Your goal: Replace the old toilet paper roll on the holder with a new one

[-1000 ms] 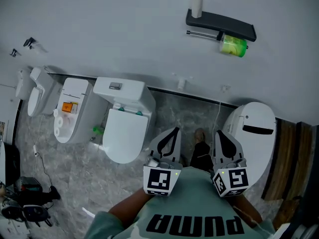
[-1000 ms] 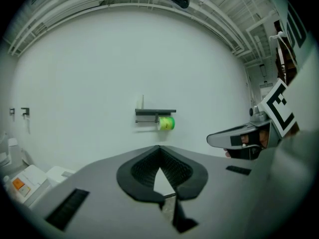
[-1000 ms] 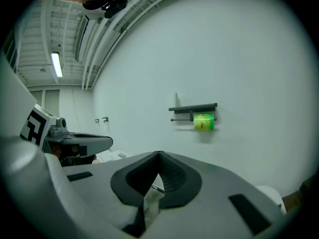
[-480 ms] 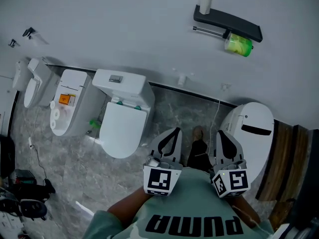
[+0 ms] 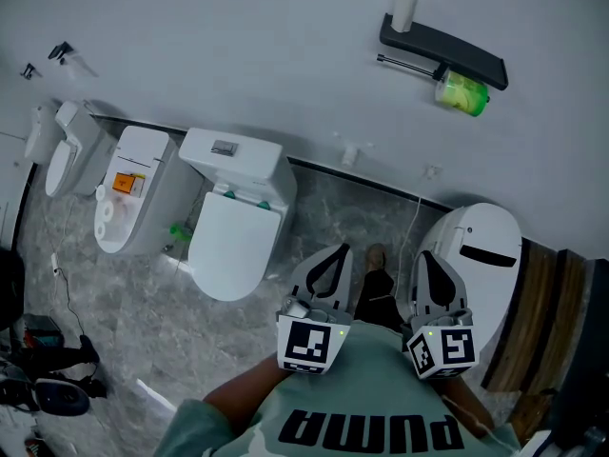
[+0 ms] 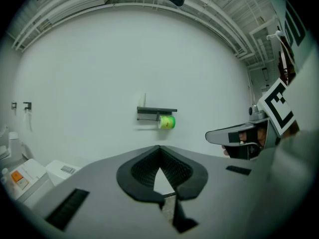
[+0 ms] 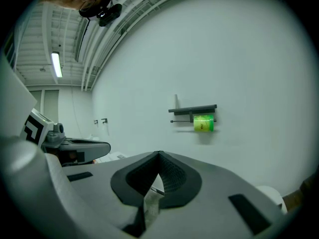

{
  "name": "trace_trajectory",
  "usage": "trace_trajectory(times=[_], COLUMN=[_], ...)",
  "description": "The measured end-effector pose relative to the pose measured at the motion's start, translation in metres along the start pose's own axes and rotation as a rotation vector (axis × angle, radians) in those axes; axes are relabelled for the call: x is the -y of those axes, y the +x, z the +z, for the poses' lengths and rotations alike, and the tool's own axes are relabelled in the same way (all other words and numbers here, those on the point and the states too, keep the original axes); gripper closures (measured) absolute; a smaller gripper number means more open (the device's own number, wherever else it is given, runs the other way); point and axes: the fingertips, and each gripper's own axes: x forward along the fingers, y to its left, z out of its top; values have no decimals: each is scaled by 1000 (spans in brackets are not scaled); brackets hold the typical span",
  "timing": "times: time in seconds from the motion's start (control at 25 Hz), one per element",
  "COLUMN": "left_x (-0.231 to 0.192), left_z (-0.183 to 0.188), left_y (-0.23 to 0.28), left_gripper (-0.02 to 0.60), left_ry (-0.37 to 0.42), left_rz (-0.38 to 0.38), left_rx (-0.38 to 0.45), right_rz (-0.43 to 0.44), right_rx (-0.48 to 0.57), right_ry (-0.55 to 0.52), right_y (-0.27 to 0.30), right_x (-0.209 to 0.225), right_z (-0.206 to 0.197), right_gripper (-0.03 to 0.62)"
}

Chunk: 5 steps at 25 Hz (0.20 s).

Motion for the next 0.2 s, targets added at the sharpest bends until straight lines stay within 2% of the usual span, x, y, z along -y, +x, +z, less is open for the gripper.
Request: trace_trajectory(times=[0.2], left_x=[-3], left_z=[0], left_y=[7], left_gripper=[577], left_ry=[3], left_rz=[6], left_rx=[7], right_rz=[0], right_rx=[-6], right_ry=[6], right_y=[7], right_x=[6], right_z=[-2], right_gripper=[586])
